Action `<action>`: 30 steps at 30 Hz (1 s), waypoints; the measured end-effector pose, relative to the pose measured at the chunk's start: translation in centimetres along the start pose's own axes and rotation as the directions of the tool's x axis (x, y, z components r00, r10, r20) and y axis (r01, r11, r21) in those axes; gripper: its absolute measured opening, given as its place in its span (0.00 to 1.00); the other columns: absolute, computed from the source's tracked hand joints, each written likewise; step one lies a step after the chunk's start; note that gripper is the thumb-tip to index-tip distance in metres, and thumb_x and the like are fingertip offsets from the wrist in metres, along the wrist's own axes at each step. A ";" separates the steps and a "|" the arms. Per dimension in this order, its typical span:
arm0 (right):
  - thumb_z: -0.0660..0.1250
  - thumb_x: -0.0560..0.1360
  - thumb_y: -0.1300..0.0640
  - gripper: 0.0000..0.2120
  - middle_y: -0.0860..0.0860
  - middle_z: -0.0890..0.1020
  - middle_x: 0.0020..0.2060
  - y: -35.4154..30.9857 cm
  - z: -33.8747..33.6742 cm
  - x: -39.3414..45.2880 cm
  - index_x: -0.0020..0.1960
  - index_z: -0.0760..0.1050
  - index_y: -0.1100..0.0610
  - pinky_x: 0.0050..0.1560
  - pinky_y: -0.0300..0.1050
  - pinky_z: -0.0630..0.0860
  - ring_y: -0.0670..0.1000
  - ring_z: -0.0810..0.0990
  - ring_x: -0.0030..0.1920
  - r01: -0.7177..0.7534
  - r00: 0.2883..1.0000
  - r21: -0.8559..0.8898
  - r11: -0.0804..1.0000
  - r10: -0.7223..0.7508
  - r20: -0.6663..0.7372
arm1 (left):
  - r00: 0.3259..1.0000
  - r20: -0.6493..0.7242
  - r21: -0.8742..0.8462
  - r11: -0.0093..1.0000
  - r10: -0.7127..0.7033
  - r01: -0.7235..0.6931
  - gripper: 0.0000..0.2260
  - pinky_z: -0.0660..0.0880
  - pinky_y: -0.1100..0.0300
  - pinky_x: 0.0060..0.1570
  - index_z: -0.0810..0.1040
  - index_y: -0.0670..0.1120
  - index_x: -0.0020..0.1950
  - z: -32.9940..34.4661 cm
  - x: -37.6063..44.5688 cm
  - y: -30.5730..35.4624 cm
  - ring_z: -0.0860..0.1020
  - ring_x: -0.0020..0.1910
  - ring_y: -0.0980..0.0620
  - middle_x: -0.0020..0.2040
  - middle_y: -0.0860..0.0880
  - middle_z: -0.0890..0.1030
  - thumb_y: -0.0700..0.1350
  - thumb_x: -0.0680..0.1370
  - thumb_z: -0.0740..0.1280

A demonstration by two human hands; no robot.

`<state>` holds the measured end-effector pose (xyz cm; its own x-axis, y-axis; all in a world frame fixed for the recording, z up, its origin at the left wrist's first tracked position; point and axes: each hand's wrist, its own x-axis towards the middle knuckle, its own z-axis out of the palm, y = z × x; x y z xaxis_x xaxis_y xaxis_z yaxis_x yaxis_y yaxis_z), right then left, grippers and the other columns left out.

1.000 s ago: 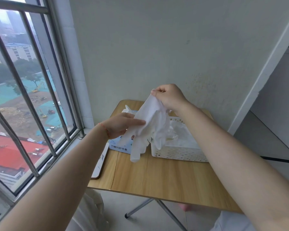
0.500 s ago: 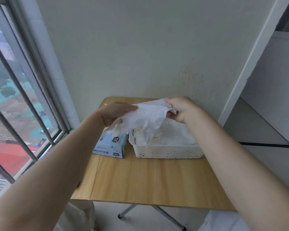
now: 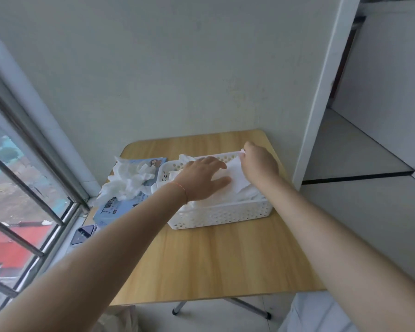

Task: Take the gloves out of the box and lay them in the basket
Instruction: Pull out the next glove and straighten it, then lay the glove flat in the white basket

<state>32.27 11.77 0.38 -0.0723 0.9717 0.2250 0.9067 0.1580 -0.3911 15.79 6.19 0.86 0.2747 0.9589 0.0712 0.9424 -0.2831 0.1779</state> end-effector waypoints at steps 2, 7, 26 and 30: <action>0.59 0.77 0.67 0.11 0.55 0.78 0.42 -0.1 0.1 -0.3 0.59 0.67 0.60 0.29 0.42 0.62 0.57 0.74 0.39 0.038 0.999 -0.197 0.980 -0.037 0.006 | 0.993 0.095 0.092 0.994 -0.066 0.057 0.25 0.53 0.45 0.75 0.64 0.55 0.75 0.7 -0.5 -0.6 0.59 0.77 0.49 0.77 0.53 0.62 0.63 0.80 0.57; 0.59 0.74 0.71 0.19 0.55 0.81 0.49 -0.1 0.8 -1.0 0.64 0.65 0.62 0.34 0.45 0.66 0.57 0.81 0.46 0.149 0.989 -0.380 0.913 -0.141 0.048 | 0.963 0.209 0.092 0.984 -0.169 0.153 0.38 0.47 0.39 0.75 0.50 0.59 0.79 1.8 -1.5 -2.0 0.47 0.79 0.49 0.81 0.55 0.49 0.73 0.74 0.56; 0.54 0.81 0.56 0.09 0.57 0.76 0.53 -11.5 0.7 -0.9 0.47 0.70 0.58 0.40 0.46 0.67 0.60 0.78 0.48 0.358 0.934 -0.118 0.926 -0.356 0.033 | 0.835 -0.388 -0.407 0.885 -0.390 0.225 0.09 0.69 0.51 0.64 0.83 0.53 0.52 -3.8 -5.8 -9.3 0.75 0.61 0.47 0.57 0.51 0.79 0.49 0.75 0.66; 0.56 0.79 0.56 0.09 0.53 0.75 0.48 -16.8 4.1 -1.6 0.45 0.72 0.58 0.45 0.46 0.70 0.57 0.75 0.51 0.402 0.901 0.095 0.911 -0.412 0.134 | 0.686 -0.413 -0.406 0.796 -0.598 0.449 0.19 0.67 0.49 0.66 0.74 0.48 0.67 -3.6 -9.6 -14.6 0.71 0.65 0.42 0.66 0.45 0.74 0.44 0.75 0.67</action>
<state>15.47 8.29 2.90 -0.4945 0.8342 0.2443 0.7571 0.5514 -0.3503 -1.29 1.08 1.13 -0.4542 0.8200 0.3482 0.7959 0.1979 0.5722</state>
